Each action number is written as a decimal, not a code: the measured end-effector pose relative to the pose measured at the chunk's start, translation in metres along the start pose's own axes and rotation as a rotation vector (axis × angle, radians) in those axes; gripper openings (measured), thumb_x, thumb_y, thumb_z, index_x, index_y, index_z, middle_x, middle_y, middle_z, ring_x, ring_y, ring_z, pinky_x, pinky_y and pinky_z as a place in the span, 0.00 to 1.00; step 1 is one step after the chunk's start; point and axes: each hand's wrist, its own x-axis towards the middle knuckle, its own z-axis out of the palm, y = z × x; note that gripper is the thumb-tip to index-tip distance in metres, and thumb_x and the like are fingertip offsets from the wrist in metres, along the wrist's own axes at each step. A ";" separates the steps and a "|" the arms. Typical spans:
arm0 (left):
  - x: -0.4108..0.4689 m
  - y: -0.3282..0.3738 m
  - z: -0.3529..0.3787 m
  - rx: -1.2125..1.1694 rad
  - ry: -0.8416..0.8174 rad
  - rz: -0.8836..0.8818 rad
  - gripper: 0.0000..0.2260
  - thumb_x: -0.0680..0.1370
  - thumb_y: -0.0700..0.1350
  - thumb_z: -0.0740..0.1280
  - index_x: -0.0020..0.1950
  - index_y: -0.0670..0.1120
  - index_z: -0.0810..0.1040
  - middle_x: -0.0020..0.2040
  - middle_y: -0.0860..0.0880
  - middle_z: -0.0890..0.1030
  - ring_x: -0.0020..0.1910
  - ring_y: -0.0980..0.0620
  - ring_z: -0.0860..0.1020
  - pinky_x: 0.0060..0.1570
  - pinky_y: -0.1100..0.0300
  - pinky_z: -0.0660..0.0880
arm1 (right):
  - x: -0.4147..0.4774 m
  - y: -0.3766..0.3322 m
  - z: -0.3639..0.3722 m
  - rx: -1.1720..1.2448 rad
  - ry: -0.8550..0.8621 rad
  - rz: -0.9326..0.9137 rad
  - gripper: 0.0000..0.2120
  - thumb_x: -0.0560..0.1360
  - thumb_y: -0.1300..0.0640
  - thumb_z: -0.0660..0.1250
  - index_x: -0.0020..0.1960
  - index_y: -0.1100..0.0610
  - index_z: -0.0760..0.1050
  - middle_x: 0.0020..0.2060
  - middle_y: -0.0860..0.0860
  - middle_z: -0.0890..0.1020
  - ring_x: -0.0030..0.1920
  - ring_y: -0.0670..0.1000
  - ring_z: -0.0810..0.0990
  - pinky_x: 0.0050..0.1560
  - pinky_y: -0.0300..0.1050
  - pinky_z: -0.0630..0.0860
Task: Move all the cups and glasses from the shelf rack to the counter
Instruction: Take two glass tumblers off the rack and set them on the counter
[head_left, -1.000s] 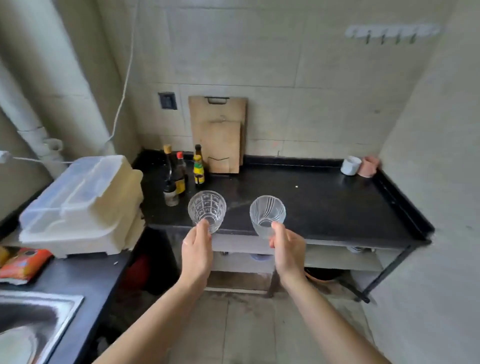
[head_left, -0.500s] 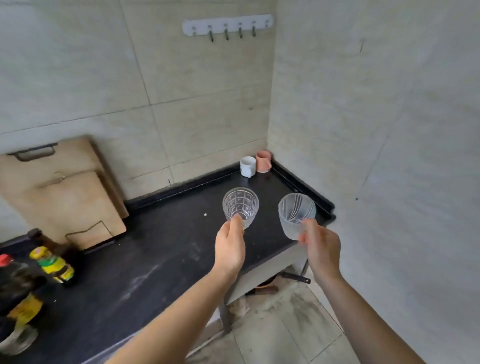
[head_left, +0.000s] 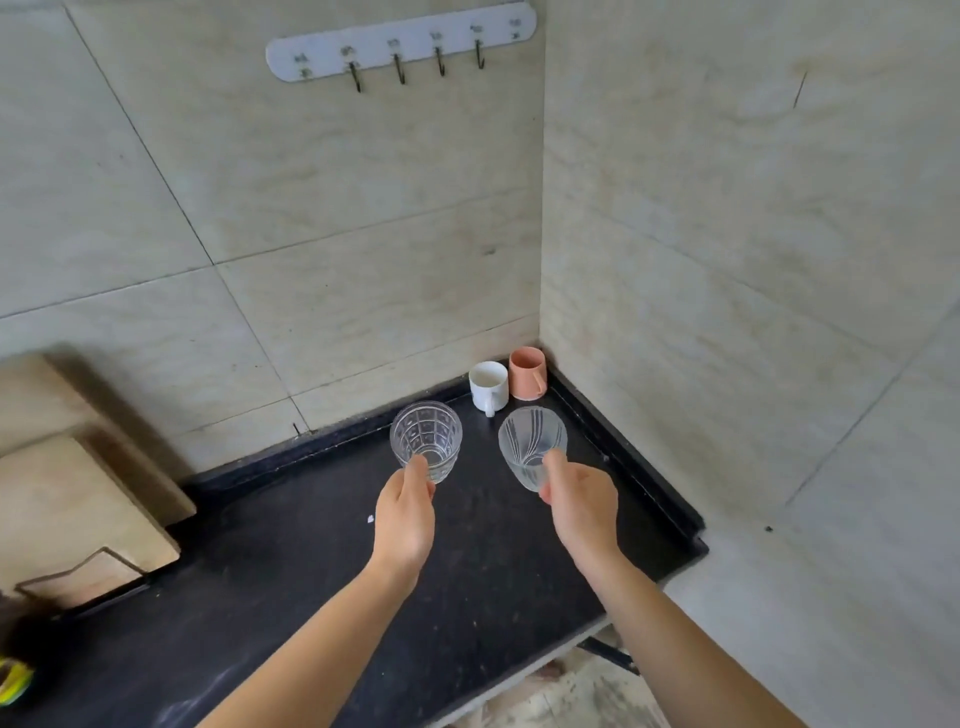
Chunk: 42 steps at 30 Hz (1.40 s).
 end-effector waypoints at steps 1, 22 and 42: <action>0.012 0.004 0.004 -0.009 0.020 -0.009 0.17 0.80 0.55 0.56 0.40 0.44 0.67 0.39 0.47 0.68 0.38 0.51 0.66 0.41 0.54 0.68 | 0.017 -0.007 0.005 -0.012 -0.017 -0.010 0.24 0.73 0.46 0.62 0.22 0.54 0.67 0.20 0.47 0.69 0.23 0.44 0.67 0.32 0.48 0.66; 0.198 -0.027 -0.006 -0.027 0.013 -0.209 0.14 0.81 0.50 0.53 0.42 0.43 0.68 0.39 0.48 0.69 0.39 0.52 0.65 0.37 0.54 0.65 | 0.152 -0.021 0.146 -0.235 -0.197 0.081 0.26 0.76 0.40 0.58 0.32 0.59 0.69 0.29 0.48 0.75 0.32 0.50 0.72 0.33 0.47 0.62; 0.332 -0.120 0.087 0.047 -0.061 -0.605 0.28 0.82 0.55 0.51 0.71 0.35 0.68 0.70 0.37 0.71 0.68 0.38 0.70 0.63 0.46 0.68 | 0.287 0.077 0.260 -0.288 -0.359 0.377 0.19 0.83 0.46 0.53 0.38 0.48 0.74 0.40 0.43 0.76 0.54 0.56 0.81 0.59 0.58 0.74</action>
